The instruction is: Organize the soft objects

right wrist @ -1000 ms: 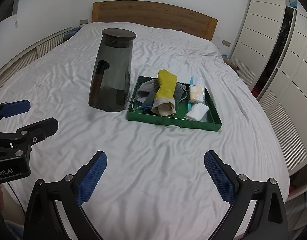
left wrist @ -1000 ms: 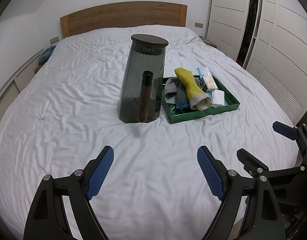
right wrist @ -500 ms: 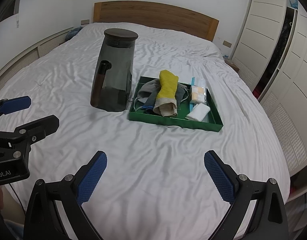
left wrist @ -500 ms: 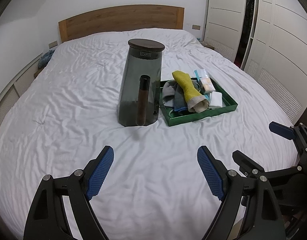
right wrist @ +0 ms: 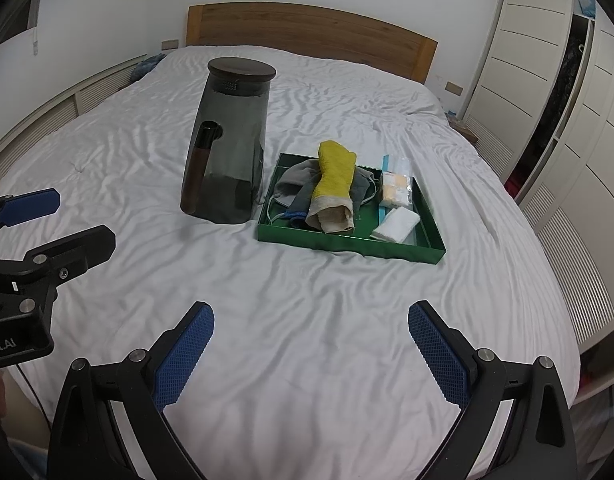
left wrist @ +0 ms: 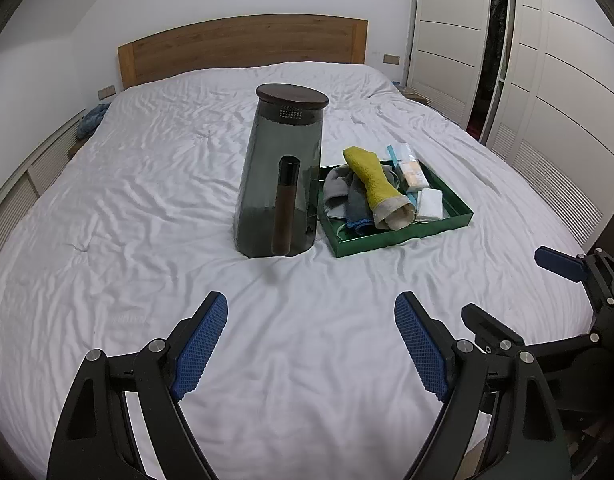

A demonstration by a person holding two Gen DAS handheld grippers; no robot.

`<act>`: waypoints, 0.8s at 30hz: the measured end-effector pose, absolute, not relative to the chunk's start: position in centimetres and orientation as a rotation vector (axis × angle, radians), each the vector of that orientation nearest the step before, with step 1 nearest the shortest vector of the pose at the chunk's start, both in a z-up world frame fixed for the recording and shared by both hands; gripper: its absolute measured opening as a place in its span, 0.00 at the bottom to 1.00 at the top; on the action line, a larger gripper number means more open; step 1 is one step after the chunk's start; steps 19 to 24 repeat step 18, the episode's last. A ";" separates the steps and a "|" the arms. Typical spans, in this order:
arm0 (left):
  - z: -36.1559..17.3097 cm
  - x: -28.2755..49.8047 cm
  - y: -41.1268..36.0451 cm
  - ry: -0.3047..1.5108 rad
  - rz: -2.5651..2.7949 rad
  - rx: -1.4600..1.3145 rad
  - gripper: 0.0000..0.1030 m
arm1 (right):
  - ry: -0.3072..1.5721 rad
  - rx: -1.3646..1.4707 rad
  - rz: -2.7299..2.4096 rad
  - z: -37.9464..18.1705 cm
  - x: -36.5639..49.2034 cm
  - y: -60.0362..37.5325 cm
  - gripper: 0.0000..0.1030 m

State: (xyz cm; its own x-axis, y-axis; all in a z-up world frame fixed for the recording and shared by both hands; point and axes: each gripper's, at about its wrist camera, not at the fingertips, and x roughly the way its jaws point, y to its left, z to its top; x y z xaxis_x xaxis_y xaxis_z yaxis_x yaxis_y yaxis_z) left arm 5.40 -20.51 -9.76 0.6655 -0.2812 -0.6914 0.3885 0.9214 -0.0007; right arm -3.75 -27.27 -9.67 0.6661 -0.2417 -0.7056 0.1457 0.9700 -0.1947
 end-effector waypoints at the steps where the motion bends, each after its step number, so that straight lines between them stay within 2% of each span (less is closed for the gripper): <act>1: -9.7 5.4 -20.5 0.753 -0.380 0.152 0.79 | 0.813 -0.126 -0.221 -9.7 -3.8 -27.3 0.97; 24: -9.4 4.9 -20.9 0.737 -0.408 0.156 0.79 | 0.810 -0.128 -0.217 -9.7 -3.8 -27.2 0.97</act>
